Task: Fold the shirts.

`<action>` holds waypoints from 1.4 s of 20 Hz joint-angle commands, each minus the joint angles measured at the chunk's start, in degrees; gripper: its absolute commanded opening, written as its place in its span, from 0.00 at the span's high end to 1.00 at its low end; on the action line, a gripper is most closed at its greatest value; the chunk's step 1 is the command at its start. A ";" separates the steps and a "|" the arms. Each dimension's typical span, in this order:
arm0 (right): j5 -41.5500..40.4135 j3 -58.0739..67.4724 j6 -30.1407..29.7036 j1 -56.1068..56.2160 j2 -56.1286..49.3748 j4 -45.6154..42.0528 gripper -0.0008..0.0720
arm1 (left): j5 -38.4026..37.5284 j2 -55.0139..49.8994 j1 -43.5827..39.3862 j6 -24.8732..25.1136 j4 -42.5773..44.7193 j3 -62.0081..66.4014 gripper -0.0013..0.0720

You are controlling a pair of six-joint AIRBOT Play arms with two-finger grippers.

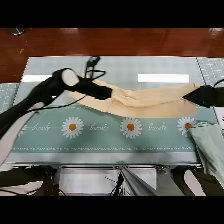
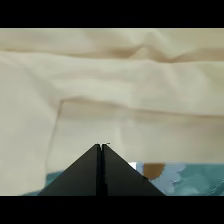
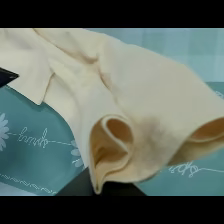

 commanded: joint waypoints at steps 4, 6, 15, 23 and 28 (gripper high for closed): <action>1.88 -1.73 3.91 0.00 9.86 -0.15 0.96 | -2.58 -19.69 -15.63 -5.55 -6.84 20.50 0.96; 1.27 -1.73 3.91 0.00 9.81 0.15 0.96 | -1.03 -22.34 -19.76 -5.46 -12.46 21.68 0.96; 1.31 -1.73 4.90 0.02 9.77 0.57 0.96 | -2.23 -20.59 -13.44 -3.39 -15.08 21.92 0.96; -8.52 -1.29 -0.09 9.01 1.01 16.85 0.96 | -11.30 8.07 18.91 -4.85 0.92 10.91 0.96; -27.23 2.32 -0.26 31.69 -16.04 16.37 0.96 | -4.92 39.50 29.38 -2.95 1.49 -12.59 0.96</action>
